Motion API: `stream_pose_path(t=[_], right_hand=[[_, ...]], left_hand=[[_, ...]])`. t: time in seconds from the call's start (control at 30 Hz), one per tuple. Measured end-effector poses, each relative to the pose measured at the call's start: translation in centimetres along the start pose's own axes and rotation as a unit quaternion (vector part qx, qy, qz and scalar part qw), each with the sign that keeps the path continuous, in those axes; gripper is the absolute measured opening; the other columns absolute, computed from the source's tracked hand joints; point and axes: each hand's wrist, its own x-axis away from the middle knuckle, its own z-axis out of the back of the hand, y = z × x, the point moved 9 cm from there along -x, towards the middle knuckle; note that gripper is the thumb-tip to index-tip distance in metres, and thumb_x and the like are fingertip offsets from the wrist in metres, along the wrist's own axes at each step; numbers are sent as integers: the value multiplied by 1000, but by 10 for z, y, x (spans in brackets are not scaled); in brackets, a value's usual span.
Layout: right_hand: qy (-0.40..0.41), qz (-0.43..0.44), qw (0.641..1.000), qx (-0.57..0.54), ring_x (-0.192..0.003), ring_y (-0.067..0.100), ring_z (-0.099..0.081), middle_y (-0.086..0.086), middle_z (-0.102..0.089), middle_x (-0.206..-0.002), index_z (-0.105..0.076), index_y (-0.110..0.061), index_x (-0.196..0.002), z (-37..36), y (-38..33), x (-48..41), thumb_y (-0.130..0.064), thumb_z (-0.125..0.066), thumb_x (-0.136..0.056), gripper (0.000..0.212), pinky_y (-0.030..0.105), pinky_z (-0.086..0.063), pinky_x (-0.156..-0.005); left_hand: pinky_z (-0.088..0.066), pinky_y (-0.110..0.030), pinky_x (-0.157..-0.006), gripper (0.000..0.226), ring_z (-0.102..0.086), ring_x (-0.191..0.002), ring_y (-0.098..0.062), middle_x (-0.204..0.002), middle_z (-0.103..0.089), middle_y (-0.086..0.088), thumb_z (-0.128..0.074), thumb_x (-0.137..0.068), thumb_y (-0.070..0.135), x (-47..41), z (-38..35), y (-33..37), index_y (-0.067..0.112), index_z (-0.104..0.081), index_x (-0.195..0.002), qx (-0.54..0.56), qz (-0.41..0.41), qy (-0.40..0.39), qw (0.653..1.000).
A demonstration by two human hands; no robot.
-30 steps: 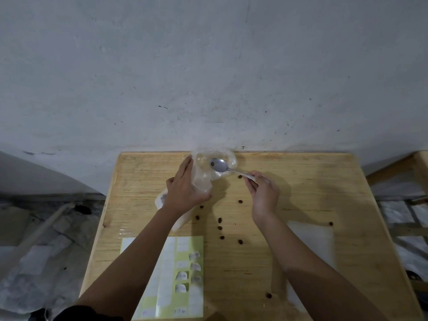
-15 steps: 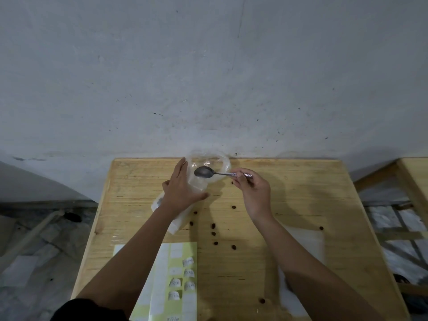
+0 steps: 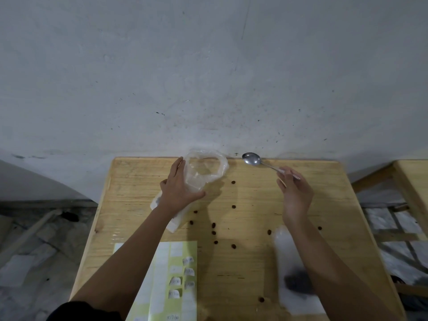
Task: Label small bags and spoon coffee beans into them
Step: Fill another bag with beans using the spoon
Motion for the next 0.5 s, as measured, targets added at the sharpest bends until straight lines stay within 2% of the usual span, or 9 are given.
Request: stream_pose_path(t=[0.1,0.2,0.3,0.4,0.5], right_hand=[[11,26,998,63,-69,-5,-63,-4,-65,-83,-67,1,-109,5,11,2,-11,-57,-92,23,12,-53,-66],[-4,49,995,90,-72,-5,-63,-1,-67,-84,-67,-1,-108,0,20,7,-9,-60,-89,21,13,-52,-74],[-34,74,986,145,-82,-10,-63,1,-69,-99,-68,-3,-109,-7,27,13,-8,-62,-88,23,8,-49,-79],[-76,98,973,192,-94,0,-63,2,-67,-106,-68,-1,-109,-17,35,15,-3,-63,-86,23,8,-48,-86],[-117,128,951,254,-102,13,-63,8,-67,-109,-68,-1,-107,-26,45,16,1,-64,-83,24,20,-50,-93]], left_hand=[[-27,-43,-101,124,-23,-136,-9,-151,-13,10,-52,-44,76,2,-1,0,15,-20,-146,0,-1,-4,1000],[-27,-44,-102,125,-23,-136,-9,-151,-12,10,-52,-43,77,3,1,0,14,-20,-146,1,-3,-5,1000],[-28,-46,-103,124,-23,-135,-9,-151,-12,10,-53,-43,77,4,3,-1,15,-21,-146,5,-9,-5,1000],[-27,-46,-103,126,-23,-135,-9,-151,-12,10,-55,-43,78,3,3,-3,14,-21,-146,14,-12,-7,1000],[-26,-46,-105,126,-26,-133,-12,-149,-13,7,-56,-42,77,3,2,-4,14,-21,-146,27,-11,-7,1000]])
